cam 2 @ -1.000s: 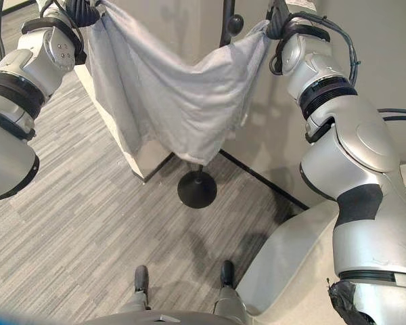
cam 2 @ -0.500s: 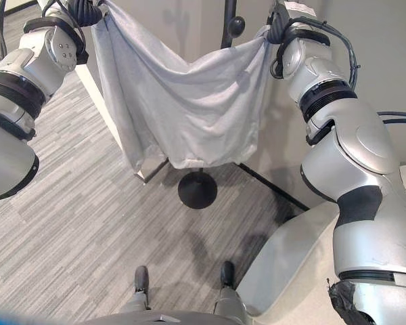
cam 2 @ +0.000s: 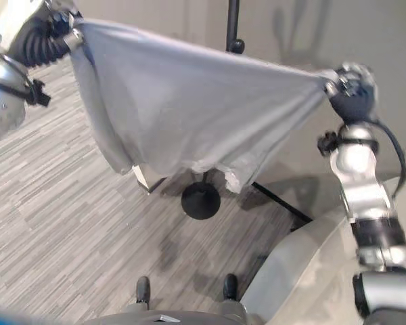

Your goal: Hang the clothes on the sofa on the clothes rack.

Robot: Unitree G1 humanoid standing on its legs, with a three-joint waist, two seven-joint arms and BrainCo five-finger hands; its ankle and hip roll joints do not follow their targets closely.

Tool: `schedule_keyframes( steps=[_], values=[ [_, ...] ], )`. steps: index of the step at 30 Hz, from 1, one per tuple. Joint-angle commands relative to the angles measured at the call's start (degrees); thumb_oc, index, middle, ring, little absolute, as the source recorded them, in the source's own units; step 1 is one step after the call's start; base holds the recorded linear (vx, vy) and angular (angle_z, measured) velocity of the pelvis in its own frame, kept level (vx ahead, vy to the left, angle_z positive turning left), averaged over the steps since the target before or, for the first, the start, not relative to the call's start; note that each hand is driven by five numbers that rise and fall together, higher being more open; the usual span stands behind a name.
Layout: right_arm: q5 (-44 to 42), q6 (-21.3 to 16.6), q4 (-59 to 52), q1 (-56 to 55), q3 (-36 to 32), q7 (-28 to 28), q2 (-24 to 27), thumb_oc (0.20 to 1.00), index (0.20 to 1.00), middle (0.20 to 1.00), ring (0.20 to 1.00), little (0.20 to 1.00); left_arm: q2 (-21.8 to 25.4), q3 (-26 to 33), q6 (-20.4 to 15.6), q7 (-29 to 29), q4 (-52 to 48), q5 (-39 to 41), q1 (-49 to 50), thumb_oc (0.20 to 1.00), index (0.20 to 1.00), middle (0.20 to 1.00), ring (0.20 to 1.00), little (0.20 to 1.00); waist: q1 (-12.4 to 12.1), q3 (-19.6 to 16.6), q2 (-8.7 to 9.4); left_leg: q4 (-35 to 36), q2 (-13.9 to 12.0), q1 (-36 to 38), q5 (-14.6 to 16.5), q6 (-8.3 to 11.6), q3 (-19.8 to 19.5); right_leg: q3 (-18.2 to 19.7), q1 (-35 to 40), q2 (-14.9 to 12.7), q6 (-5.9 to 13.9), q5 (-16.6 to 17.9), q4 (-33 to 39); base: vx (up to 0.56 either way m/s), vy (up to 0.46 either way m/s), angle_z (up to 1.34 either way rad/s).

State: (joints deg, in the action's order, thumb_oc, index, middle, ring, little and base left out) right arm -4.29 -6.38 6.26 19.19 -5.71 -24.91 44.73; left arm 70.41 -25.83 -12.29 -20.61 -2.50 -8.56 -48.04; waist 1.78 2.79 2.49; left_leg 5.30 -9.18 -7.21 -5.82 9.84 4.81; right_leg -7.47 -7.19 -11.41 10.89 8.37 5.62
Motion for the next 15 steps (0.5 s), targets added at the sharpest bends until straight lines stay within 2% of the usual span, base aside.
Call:
schedule_keyframes(
  steps=[1, 4, 7, 15],
  values=[
    [5.8, -4.6, -1.5, 6.6, -3.8, -1.7, 3.5, 0.200, 0.200, 0.200, 0.200, 0.200, 0.3, 9.6, -2.1, 0.4, 2.7, -2.4, -0.5, 0.200, 0.200, 0.200, 0.200, 0.200, -0.1, -1.6, -1.58, -0.3, 5.5, 3.5, 6.5, -5.89, 0.2, -2.2, 3.4, 2.2, 2.97, -8.1, -0.6, 0.07, 0.051, -0.15],
    [7.4, -4.6, -5.1, 3.7, -7.0, -1.6, 0.3, 0.200, 0.200, 0.200, 0.200, 0.200, -2.0, 20.0, -2.4, 0.5, -2.8, -2.4, 8.6, 0.200, 0.200, 0.200, 0.200, 0.200, -0.2, -3.6, -0.90, -0.3, 5.7, 5.9, 7.7, -6.26, 0.6, -1.8, 5.1, 1.9, 2.88, -8.3, -0.6, 0.06, 0.062, -0.13],
    [8.6, -4.1, -6.1, 3.5, -6.9, -1.2, -0.5, 0.200, 0.200, 0.200, 0.200, 0.200, -3.6, 24.2, -2.4, 0.9, -5.5, -2.7, 12.0, 0.200, 0.200, 0.200, 0.200, 0.200, 0.0, -5.0, -0.81, -0.3, 6.1, 7.2, 8.3, -6.56, 1.0, -1.7, 6.0, 1.4, 3.02, -8.3, -0.6, 0.04, 0.071, 0.01],
    [10.0, -3.2, -6.1, 5.5, -4.7, 0.1, -1.4, 0.200, 0.200, 0.200, 0.200, 0.200, -6.1, 26.6, -2.5, 1.8, -7.9, -3.5, 13.9, 0.200, 0.200, 0.200, 0.200, 0.200, -0.1, -6.6, -0.95, -0.3, 7.5, 9.8, 9.5, -7.56, 2.1, -1.5, 7.6, -0.1, 3.61, -7.4, -0.6, 0.02, 0.077, -0.05]
  ],
)
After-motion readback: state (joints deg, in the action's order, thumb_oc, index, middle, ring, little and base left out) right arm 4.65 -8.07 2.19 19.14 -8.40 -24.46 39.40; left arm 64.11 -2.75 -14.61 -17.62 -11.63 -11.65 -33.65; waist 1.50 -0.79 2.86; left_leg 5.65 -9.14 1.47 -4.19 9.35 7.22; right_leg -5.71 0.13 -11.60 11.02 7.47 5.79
